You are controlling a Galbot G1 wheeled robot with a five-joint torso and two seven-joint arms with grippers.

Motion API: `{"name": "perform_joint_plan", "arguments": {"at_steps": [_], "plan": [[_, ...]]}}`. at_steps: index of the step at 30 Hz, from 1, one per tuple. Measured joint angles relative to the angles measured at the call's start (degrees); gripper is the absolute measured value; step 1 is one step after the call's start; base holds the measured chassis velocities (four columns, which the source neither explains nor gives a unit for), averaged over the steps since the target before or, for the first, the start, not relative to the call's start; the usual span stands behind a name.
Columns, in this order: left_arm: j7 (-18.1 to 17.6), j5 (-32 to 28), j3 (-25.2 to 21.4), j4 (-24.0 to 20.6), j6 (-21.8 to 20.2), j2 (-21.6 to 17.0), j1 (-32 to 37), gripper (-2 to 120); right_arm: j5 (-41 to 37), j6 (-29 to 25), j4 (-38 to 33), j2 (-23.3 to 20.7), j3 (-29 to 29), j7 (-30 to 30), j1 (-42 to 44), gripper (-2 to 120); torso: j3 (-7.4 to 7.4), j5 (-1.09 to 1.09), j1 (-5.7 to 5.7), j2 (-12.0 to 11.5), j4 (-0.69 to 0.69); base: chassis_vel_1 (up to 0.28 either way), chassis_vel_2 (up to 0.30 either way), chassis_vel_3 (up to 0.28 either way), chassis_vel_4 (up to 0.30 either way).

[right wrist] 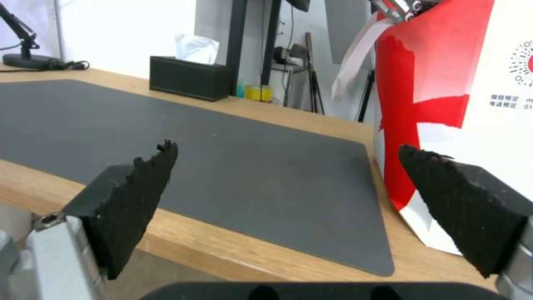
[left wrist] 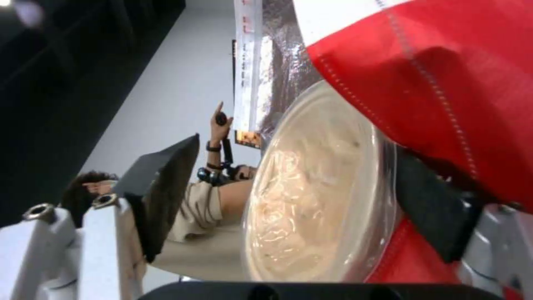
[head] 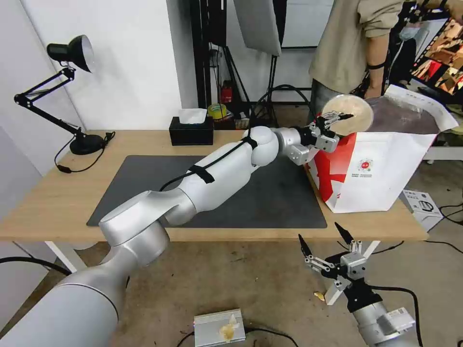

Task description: Pick up the trash from the table and place it into the takeout bag.

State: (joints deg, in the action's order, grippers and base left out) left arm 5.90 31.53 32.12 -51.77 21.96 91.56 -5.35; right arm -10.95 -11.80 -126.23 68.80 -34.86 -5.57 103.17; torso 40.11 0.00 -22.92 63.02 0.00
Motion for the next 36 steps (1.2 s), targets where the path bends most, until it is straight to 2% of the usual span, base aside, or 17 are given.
{"name": "perform_joint_plan", "arguments": {"at_steps": [6, 17, 23, 32, 36], "plan": [[-0.3, -0.1, -0.1, -0.5, 0.0, 0.0, 0.2, 99, 0.0, 0.0, 0.0, 0.0, 0.0, 0.0, 0.0, 100, 0.00, 0.00, 0.00, 0.0, 0.00, 0.000, 0.000, 0.000, 0.000], [-2.5, -0.1, -0.4, -1.5, 0.0, 0.0, 0.0, 100, 0.0, 0.0, 0.0, 0.0, 0.0, 0.0, 0.0, 100, 0.00, 0.00, 0.00, 0.0, 0.00, 0.000, 0.000, 0.000, 0.000], [-4.2, -0.1, -0.4, -1.9, -0.5, 0.0, -0.5, 100, 0.0, 0.0, 0.0, 0.0, 0.0, 0.0, 0.0, 100, 0.00, 0.00, 0.00, 0.0, 0.00, 0.000, 0.000, 0.000, 0.000], [-9.5, -0.2, -1.0, -2.4, -3.3, 0.0, -0.7, 100, 0.0, 0.0, 0.0, 0.0, 0.0, 0.0, 0.0, 100, 0.00, 0.00, 0.00, 0.0, 0.00, 0.000, 0.000, 0.000, 0.000], [-10.2, -0.1, -1.3, -2.4, -3.5, 0.0, -0.7, 100, 0.0, 0.0, 0.0, 0.0, 0.0, 0.0, 0.0, 100, 0.00, 0.00, 0.00, 0.0, 0.00, 0.000, 0.000, 0.000, 0.000]]}}
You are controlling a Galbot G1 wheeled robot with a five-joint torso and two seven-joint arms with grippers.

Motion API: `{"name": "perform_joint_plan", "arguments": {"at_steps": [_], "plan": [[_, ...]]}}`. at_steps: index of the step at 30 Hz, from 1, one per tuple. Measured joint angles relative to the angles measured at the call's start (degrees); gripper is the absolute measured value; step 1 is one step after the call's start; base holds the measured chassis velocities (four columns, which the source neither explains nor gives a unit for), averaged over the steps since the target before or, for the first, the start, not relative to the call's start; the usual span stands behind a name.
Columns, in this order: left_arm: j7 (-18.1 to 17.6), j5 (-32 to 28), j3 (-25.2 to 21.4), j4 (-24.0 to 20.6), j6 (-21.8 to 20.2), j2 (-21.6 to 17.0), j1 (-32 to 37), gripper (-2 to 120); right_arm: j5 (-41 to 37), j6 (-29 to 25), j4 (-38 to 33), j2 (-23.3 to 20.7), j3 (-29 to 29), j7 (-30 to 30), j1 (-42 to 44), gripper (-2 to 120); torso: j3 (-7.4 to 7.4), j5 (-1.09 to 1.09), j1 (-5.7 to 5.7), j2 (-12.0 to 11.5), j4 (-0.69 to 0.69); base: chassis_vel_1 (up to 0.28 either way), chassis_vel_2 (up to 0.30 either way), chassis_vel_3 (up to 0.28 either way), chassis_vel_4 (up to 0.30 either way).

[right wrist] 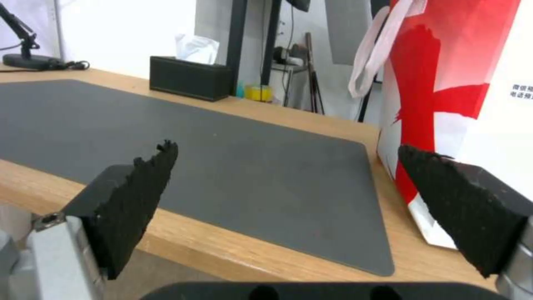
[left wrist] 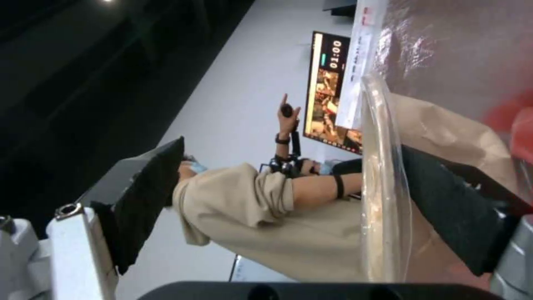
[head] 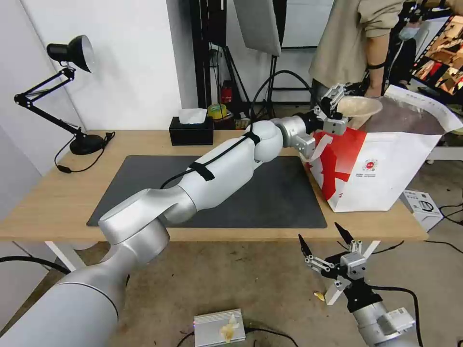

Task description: Pick up the trash from the table and place it into the takeout bag.

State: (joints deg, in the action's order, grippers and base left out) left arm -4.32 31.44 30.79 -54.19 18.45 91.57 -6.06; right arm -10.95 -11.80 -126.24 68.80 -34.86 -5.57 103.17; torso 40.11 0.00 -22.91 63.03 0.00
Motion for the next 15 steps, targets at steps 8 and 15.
{"name": "perform_joint_plan", "arguments": {"at_steps": [8, 15], "plan": [[0.1, -0.2, 0.7, -0.5, 1.8, 0.0, 0.5, 100, 0.0, 0.0, 0.0, 0.0, 0.0, 0.0, 0.0, 100, 0.00, 0.00, 0.00, 0.0, 0.00, 0.000, 0.000, 0.000, 0.000], [1.0, -2.0, 2.5, -1.7, 2.4, 0.0, 1.5, 100, 0.0, 0.0, 0.0, 0.0, 0.0, 0.0, 0.0, 100, 0.00, 0.00, 0.00, 0.0, 0.00, 0.000, 0.000, 0.000, 0.000]]}}
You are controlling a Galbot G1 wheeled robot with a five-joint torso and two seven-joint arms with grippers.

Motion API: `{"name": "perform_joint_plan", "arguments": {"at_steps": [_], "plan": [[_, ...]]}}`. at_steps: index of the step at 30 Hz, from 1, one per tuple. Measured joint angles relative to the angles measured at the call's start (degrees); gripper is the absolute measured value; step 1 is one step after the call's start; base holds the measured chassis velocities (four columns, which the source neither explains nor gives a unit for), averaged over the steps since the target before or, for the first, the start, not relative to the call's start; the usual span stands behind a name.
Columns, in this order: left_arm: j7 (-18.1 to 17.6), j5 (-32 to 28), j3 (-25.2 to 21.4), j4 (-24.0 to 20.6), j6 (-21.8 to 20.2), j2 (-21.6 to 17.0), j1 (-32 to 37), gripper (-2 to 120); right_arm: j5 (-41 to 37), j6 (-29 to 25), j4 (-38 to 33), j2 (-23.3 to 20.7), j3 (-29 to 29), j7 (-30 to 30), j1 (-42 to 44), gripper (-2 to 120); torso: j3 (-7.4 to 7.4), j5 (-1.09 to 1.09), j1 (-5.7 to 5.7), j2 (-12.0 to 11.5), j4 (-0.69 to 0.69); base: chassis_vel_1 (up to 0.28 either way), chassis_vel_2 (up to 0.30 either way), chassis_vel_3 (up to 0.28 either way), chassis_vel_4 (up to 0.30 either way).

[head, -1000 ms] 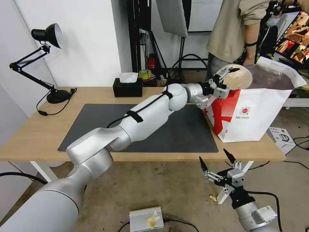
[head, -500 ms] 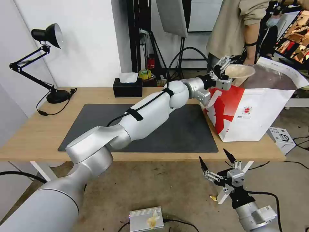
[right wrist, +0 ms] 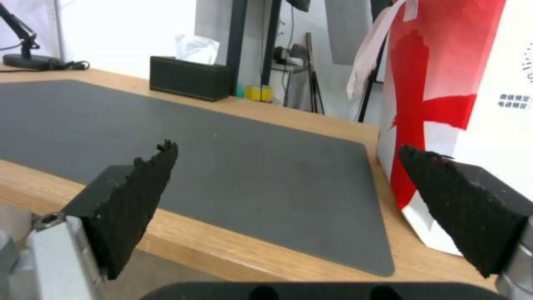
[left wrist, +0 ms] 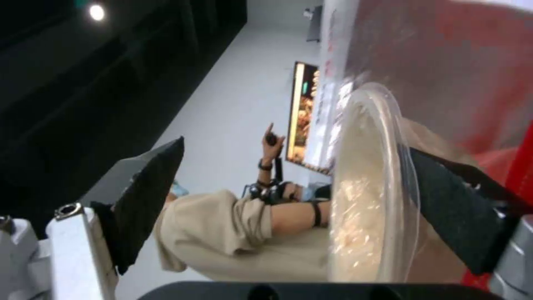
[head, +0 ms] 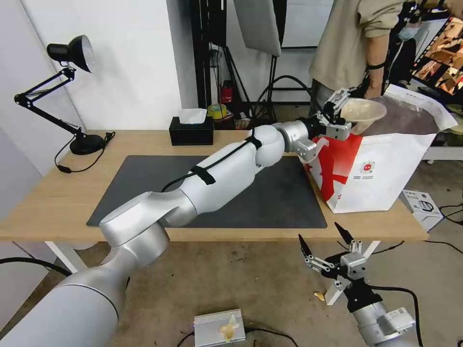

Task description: Pick up the trash from the table and place it into the takeout bag.

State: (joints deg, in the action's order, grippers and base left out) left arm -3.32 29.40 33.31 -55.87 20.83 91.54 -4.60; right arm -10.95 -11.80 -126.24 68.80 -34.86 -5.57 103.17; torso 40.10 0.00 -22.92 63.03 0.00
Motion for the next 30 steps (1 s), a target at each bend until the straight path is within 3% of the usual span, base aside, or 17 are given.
{"name": "perform_joint_plan", "arguments": {"at_steps": [18, 30], "plan": [[0.9, -3.9, 2.4, -1.8, 1.1, 0.0, 0.9, 100, 0.0, 0.0, 0.0, 0.0, 0.0, 0.0, 0.0, 100, 0.00, 0.00, 0.00, 0.0, 0.00, 0.000, 0.000, 0.000, 0.000], [-0.9, -3.9, -0.2, -2.3, 1.0, 0.0, -0.3, 100, 0.0, 0.0, 0.0, 0.0, 0.0, 0.0, 0.0, 100, 0.00, 0.00, 0.00, 0.0, 0.00, 0.000, 0.000, 0.000, 0.000]]}}
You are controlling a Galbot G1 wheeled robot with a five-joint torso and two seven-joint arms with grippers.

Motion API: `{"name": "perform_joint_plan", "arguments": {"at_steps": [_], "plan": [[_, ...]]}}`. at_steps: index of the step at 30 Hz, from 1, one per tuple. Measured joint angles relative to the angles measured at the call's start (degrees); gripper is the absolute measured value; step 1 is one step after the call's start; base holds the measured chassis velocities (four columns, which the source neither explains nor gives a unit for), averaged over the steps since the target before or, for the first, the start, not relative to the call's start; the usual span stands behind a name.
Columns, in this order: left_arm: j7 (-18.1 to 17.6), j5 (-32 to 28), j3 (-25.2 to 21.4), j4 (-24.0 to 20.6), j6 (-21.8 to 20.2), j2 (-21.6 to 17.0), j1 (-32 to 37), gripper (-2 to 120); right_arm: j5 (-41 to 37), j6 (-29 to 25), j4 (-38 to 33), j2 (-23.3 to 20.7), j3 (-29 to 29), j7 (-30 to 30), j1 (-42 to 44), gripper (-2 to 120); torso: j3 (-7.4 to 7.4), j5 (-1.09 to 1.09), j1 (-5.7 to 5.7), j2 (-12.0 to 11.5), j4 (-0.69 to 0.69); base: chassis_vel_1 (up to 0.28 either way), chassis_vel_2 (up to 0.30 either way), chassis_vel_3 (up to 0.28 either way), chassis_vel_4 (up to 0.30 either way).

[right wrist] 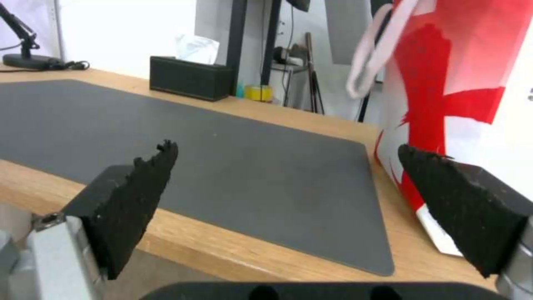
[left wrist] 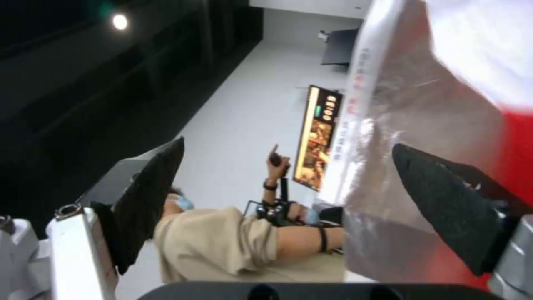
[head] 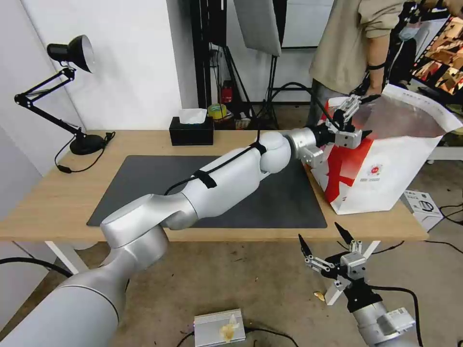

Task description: Pick up the trash from the table and place it into the takeout bag.

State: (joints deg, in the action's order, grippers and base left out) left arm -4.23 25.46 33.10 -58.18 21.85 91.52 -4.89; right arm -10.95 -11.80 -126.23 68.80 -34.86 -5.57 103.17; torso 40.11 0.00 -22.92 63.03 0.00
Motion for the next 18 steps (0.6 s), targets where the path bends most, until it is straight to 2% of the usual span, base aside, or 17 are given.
{"name": "perform_joint_plan", "arguments": {"at_steps": [9, 18], "plan": [[0.0, -2.4, -2.2, -1.1, -0.1, -0.1, -0.5, 100, 0.0, 0.0, 0.0, 0.0, 0.0, 0.0, 0.0, 100, 0.00, 0.00, 0.00, 0.0, 0.00, 0.000, 0.000, 0.000, 0.000], [0.2, -8.4, -3.9, -1.1, -0.4, -0.2, -1.5, 100, 0.0, 0.0, 0.0, 0.0, 0.0, 0.0, 0.0, 100, 0.00, 0.00, 0.00, 0.0, 0.00, 0.000, 0.000, 0.000, 0.000]]}}
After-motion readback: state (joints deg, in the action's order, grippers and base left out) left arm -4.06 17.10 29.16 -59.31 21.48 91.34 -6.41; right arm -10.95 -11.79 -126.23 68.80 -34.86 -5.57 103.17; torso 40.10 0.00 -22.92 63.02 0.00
